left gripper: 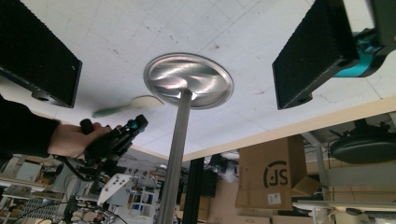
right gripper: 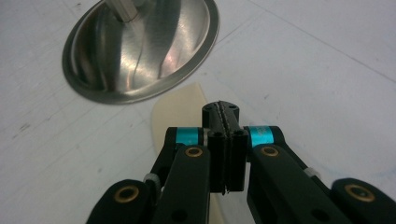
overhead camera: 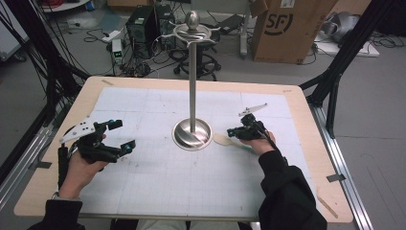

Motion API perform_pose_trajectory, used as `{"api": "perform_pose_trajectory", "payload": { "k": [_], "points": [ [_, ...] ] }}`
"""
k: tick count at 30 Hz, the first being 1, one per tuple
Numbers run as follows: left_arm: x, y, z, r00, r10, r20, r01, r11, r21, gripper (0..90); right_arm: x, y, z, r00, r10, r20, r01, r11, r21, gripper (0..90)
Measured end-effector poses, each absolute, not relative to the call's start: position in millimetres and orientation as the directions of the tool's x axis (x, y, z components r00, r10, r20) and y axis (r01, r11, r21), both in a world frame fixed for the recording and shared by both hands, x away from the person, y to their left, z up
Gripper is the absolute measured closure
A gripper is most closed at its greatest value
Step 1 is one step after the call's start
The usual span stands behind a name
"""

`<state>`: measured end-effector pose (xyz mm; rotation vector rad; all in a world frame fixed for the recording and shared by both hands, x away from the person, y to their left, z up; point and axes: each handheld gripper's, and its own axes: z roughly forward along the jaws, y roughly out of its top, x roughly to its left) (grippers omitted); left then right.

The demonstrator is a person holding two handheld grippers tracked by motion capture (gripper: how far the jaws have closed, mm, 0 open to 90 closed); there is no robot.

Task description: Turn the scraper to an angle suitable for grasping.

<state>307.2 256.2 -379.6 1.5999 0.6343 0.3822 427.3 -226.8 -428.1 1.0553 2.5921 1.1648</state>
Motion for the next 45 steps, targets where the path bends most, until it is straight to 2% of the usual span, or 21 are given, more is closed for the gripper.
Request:
{"api": "perform_pose_trajectory", "payload": {
  "k": [16,24,38,45],
  "points": [
    [307,257,-379,0.788,0.603,-0.124,0.176,-0.028,0.984,1.9,450,-203,-436,-0.746,0.652,0.133,0.556,0.501,0.664,90.0],
    [307,257,-379,0.79,0.601,-0.121,0.175,-0.032,0.984,1.9,448,-206,-439,-0.734,0.643,0.218,0.603,0.47,0.644,90.0],
    [306,256,-379,0.791,0.599,-0.122,0.177,-0.033,0.984,1.9,420,-207,-440,-0.781,0.566,0.263,0.581,0.504,0.639,90.0],
    [306,256,-379,0.79,0.601,-0.12,0.179,-0.038,0.983,1.9,394,-200,-436,-0.836,0.5,0.225,0.519,0.588,0.621,90.0]
  ]
}}
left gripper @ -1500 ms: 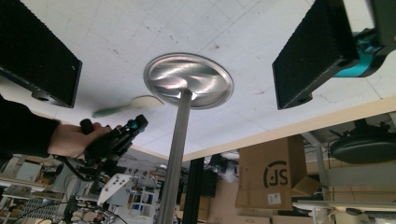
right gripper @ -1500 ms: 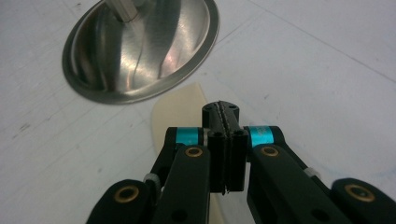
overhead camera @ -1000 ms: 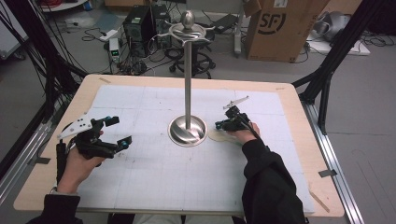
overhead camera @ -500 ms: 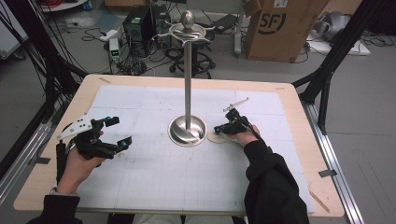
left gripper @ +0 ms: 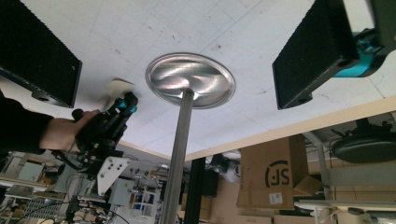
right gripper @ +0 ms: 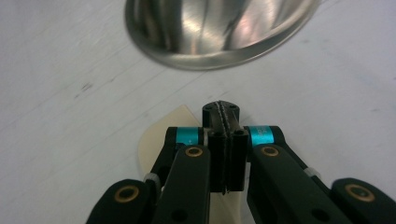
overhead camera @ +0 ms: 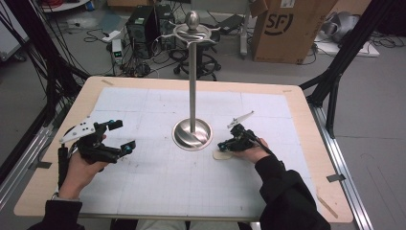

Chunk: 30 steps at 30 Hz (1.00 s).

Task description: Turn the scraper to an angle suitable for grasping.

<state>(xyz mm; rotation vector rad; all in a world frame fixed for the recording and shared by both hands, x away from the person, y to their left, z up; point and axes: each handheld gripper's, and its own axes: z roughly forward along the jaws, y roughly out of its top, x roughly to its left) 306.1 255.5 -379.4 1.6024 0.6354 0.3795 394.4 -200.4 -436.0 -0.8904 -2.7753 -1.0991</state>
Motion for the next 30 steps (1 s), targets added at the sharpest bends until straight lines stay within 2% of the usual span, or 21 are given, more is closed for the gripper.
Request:
{"api": "perform_pose_trajectory", "payload": {
  "k": [5,15,24,30],
  "points": [
    [306,255,-380,0.792,0.599,-0.119,0.179,-0.041,0.983,1.9,391,-204,-430,-0.853,0.493,0.174,0.478,0.601,0.64,90.0],
    [307,254,-381,0.792,0.598,-0.119,0.187,-0.052,0.981,1.9,391,-227,-436,-0.813,0.551,0.19,0.53,0.564,0.633,90.0],
    [307,252,-381,0.794,0.596,-0.118,0.187,-0.056,0.981,1.9,371,-239,-440,-0.825,0.513,0.238,0.53,0.554,0.642,90.0],
    [307,251,-382,0.796,0.594,-0.117,0.189,-0.059,0.98,1.9,357,-240,-437,-0.847,0.483,0.22,0.502,0.596,0.627,90.0]
  ]
}}
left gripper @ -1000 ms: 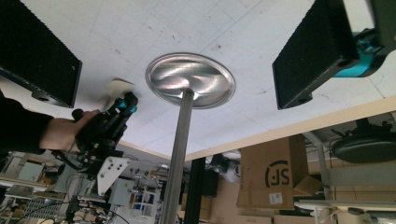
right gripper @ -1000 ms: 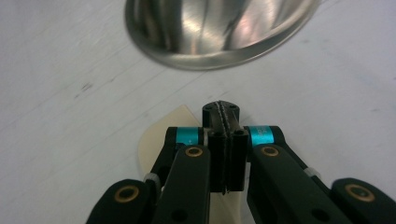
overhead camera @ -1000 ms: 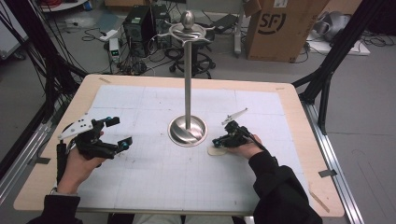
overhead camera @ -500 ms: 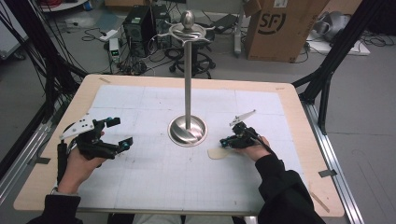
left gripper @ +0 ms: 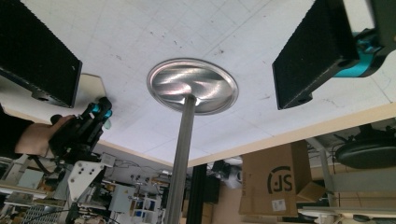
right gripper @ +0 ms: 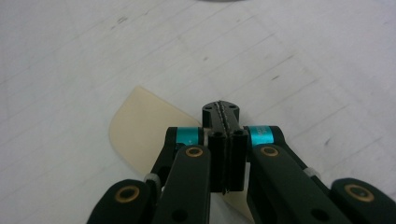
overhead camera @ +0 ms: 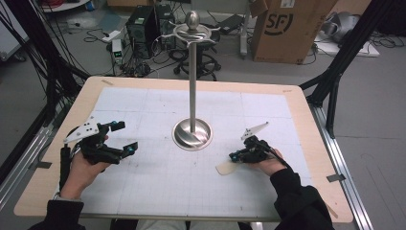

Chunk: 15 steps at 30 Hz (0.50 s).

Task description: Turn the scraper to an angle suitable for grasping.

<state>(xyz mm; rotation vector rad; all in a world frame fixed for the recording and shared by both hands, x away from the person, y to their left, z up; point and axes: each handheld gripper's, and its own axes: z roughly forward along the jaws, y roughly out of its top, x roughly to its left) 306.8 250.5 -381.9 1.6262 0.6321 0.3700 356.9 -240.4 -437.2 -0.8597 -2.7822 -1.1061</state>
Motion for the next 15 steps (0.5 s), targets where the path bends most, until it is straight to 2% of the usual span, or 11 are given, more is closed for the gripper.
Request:
{"api": "perform_pose_trajectory", "payload": {
  "k": [10,15],
  "points": [
    [307,250,-382,0.798,0.592,-0.114,0.187,-0.062,0.98,1.9,318,-264,-437,-0.866,0.439,0.24,0.485,0.617,0.62,90.0],
    [306,247,-382,0.8,0.588,-0.116,0.187,-0.062,0.98,1.9,297,-286,-440,-0.861,0.442,0.251,0.49,0.592,0.64,90.0]
  ]
}}
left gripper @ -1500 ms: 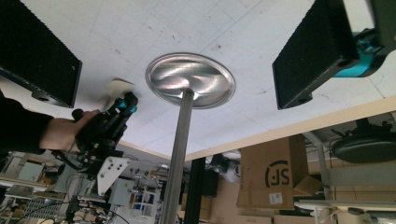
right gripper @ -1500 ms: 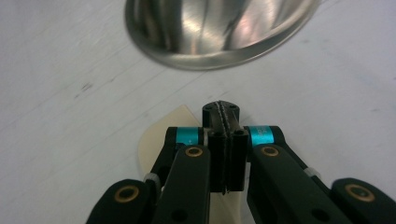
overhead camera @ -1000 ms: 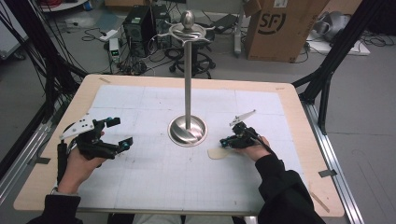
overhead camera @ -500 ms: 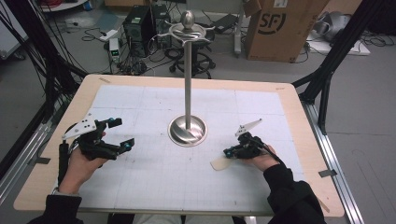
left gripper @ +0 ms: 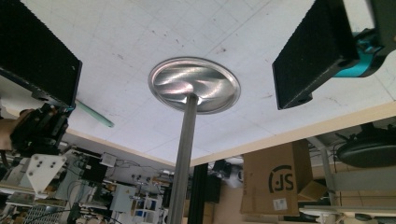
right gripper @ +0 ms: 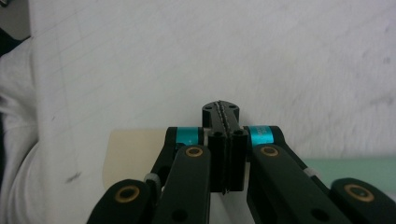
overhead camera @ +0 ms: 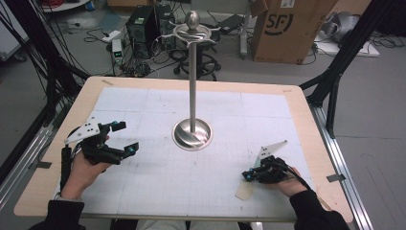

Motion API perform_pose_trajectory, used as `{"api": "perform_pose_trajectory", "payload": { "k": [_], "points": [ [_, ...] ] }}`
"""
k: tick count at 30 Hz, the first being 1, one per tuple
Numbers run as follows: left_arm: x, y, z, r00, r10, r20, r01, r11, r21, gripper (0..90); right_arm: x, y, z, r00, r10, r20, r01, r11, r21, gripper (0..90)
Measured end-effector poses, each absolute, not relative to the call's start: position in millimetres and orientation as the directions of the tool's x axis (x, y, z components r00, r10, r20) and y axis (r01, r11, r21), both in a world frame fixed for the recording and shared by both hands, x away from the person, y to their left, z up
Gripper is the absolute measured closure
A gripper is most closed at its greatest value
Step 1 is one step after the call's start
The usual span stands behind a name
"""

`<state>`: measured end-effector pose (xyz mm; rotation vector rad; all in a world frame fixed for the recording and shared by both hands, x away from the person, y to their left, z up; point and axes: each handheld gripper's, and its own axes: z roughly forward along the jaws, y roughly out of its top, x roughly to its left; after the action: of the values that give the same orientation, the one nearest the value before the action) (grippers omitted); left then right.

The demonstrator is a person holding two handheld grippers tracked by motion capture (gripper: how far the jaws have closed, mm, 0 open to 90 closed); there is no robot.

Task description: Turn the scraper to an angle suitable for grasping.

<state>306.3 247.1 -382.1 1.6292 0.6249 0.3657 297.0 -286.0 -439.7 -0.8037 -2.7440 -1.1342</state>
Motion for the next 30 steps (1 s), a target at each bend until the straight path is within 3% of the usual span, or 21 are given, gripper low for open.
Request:
{"api": "perform_pose_trajectory", "payload": {
  "k": [9,17,30],
  "points": [
    [307,247,-381,0.798,0.592,-0.114,0.179,-0.051,0.983,1.9,281,-308,-439,-0.857,0.458,0.238,0.489,0.576,0.654,90.0],
    [308,246,-382,0.8,0.588,-0.115,0.184,-0.057,0.981,1.9,292,-350,-433,-0.749,0.64,0.171,0.553,0.462,0.693,90.0],
    [307,244,-382,0.803,0.586,-0.11,0.183,-0.067,0.981,1.9,308,-331,-443,-0.754,0.637,0.161,0.543,0.466,0.699,90.0]
  ]
}}
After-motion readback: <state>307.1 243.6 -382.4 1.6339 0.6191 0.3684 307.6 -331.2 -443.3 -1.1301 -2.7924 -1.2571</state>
